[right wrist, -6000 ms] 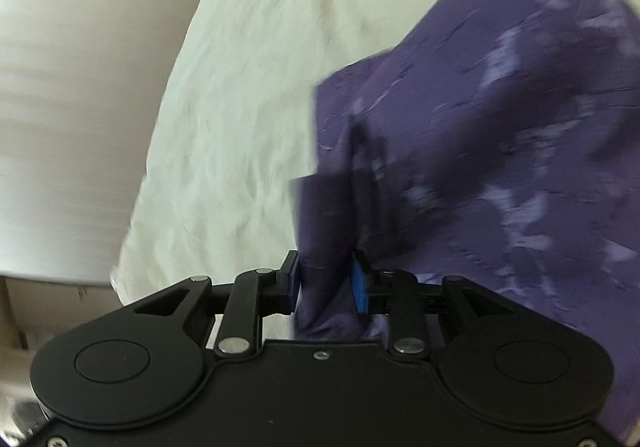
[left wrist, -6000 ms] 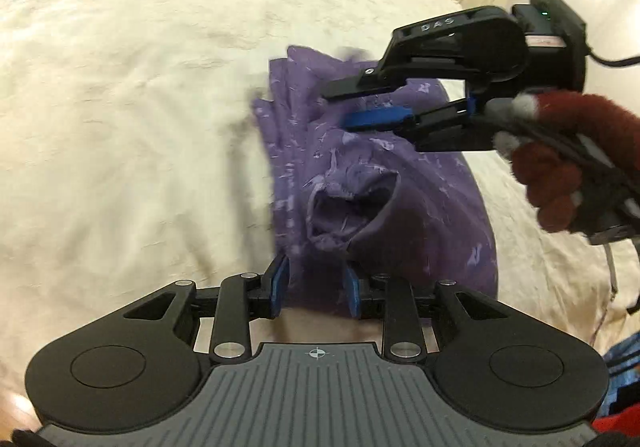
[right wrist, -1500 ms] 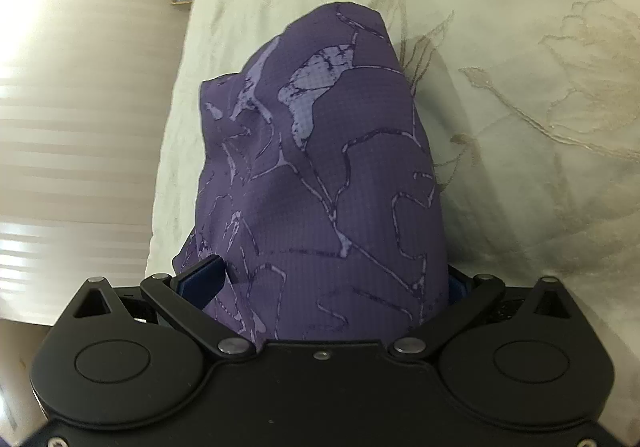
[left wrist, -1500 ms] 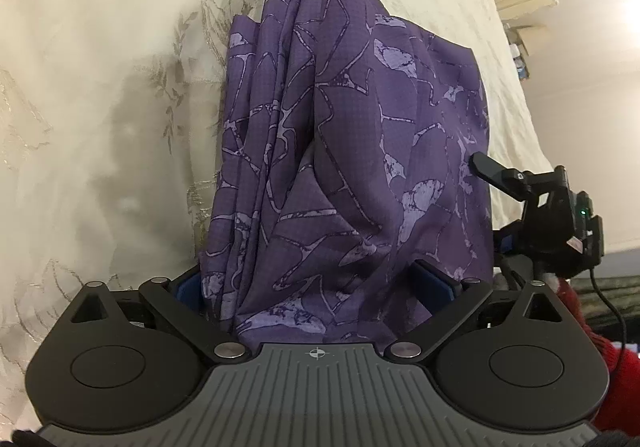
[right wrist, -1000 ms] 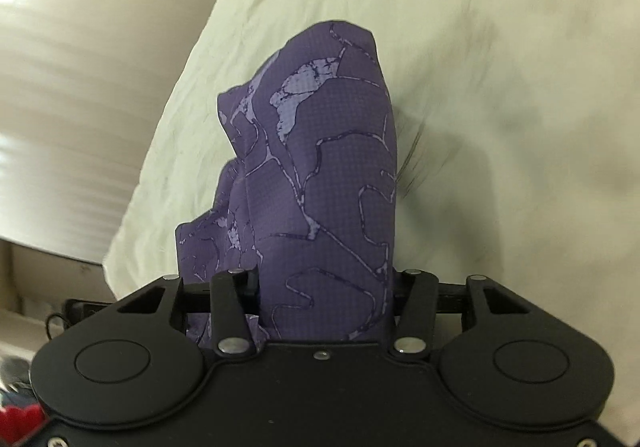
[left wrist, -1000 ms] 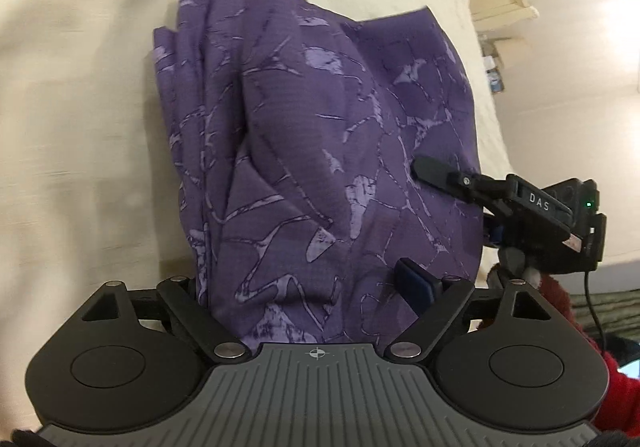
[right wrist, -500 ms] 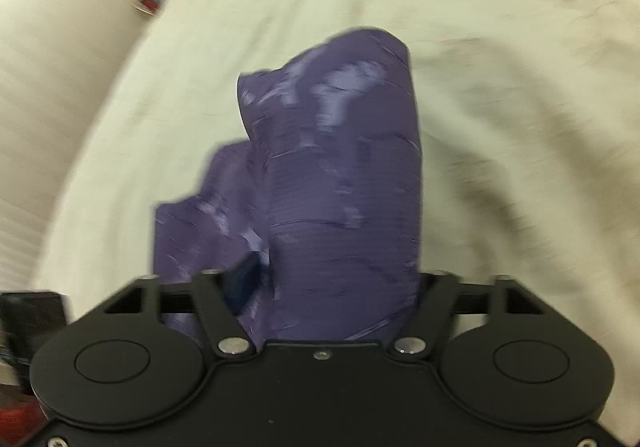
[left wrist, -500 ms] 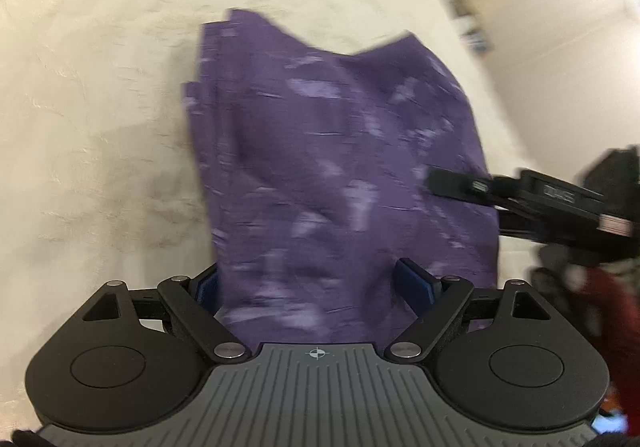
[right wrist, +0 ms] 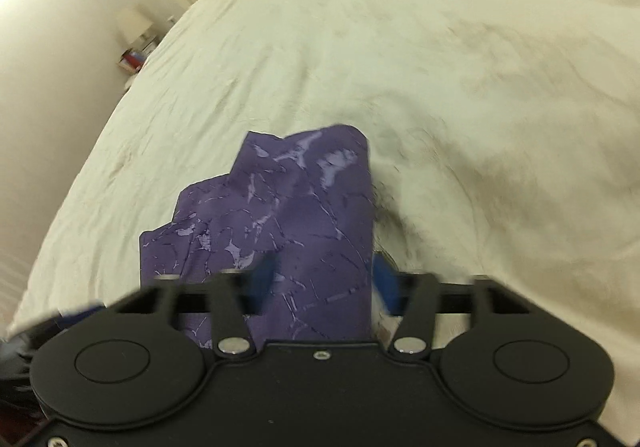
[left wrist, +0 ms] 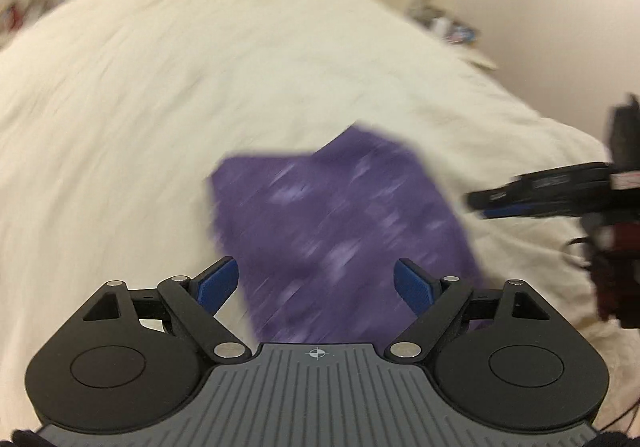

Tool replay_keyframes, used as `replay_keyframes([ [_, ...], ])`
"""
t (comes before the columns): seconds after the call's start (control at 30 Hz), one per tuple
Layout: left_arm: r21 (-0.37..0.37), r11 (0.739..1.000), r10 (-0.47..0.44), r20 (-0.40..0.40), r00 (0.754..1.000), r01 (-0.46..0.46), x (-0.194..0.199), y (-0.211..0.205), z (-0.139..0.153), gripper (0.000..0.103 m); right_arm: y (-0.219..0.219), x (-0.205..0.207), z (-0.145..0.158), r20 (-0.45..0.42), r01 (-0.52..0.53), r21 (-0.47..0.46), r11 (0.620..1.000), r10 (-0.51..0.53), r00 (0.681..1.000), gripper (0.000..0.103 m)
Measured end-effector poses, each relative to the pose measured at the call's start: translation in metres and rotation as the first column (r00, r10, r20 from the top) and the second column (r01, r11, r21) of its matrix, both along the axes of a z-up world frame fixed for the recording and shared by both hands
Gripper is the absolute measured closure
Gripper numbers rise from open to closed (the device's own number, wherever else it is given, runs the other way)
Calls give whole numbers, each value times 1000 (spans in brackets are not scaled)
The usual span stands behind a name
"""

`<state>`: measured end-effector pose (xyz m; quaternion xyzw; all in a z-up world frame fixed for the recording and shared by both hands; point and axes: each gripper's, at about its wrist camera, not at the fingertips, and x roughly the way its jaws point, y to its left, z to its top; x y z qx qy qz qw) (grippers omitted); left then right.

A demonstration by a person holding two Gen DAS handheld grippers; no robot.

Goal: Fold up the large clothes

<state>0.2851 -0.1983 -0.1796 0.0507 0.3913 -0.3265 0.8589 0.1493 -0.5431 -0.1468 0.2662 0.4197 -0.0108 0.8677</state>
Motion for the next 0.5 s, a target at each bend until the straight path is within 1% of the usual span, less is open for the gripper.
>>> replay_keyframes([
  [0.1, -6, 997, -73, 49, 996, 73, 7, -30, -6, 18, 11, 14, 6, 38, -46, -63, 997, 48, 998, 64],
  [0.17, 20, 996, -88, 61, 994, 87, 16, -43, -20, 18, 19, 32, 7, 52, -79, -95, 992, 84, 995, 66],
  [0.2, 42, 996, -77, 48, 996, 75, 19, -44, -27, 18, 22, 42, 5, 49, -98, -102, 990, 103, 993, 66],
  [0.3, 126, 992, 23, -31, 999, -19, 48, -45, -58, 19, 29, 75, -5, 9, -123, -159, 980, 126, 992, 66],
  [0.33, 135, 990, 46, -37, 998, -40, 53, -42, -64, 18, 29, 85, -11, -10, -121, -180, 976, 121, 993, 67],
  [0.37, 126, 990, 70, -44, 997, -64, 59, -39, -68, 17, 28, 96, -18, -33, -116, -194, 974, 112, 993, 69],
  [0.4, 116, 990, 89, -58, 994, -82, 65, -36, -71, 17, 27, 108, -24, -61, -117, -200, 973, 106, 992, 69],
  [0.47, 131, 984, 132, -74, 988, -122, 75, -29, -72, 16, 28, 126, -36, -104, -126, -223, 967, 105, 989, 70],
  [0.5, 127, 984, 136, -86, 987, -125, 79, -28, -73, 16, 30, 132, -39, -118, -135, -239, 961, 109, 987, 70],
])
